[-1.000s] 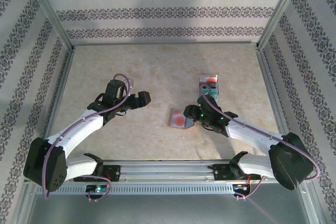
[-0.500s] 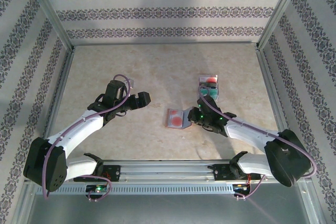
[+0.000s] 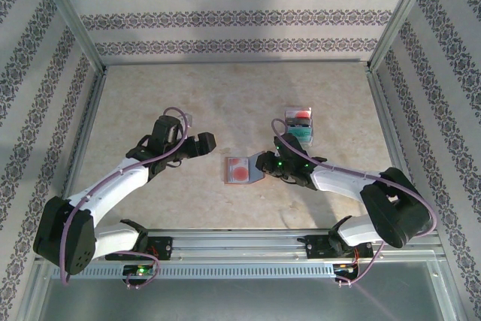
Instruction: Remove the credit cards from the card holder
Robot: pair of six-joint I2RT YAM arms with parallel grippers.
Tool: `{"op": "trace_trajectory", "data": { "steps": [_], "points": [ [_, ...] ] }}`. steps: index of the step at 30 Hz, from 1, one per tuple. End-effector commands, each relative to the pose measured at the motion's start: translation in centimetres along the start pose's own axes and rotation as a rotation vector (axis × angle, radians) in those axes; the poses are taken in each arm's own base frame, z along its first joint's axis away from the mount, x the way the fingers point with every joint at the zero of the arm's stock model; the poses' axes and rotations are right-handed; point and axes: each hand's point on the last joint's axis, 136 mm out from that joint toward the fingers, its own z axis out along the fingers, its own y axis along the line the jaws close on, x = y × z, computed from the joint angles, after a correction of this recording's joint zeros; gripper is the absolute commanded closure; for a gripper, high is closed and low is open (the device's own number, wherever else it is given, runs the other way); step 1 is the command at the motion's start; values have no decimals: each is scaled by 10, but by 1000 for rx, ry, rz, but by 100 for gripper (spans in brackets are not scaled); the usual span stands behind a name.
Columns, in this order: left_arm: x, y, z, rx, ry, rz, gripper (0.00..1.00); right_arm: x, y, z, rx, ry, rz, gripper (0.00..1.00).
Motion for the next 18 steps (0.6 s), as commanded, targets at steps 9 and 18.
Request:
{"op": "trace_trajectory", "data": {
  "steps": [9,18],
  "points": [
    [41,-14,20,-152,72,224,21,-7,-44,-35,216,-69,3,34],
    [76,-30,54,-77,157,212,33,-27,-54,-80,317,-183,-7,53]
  ]
}}
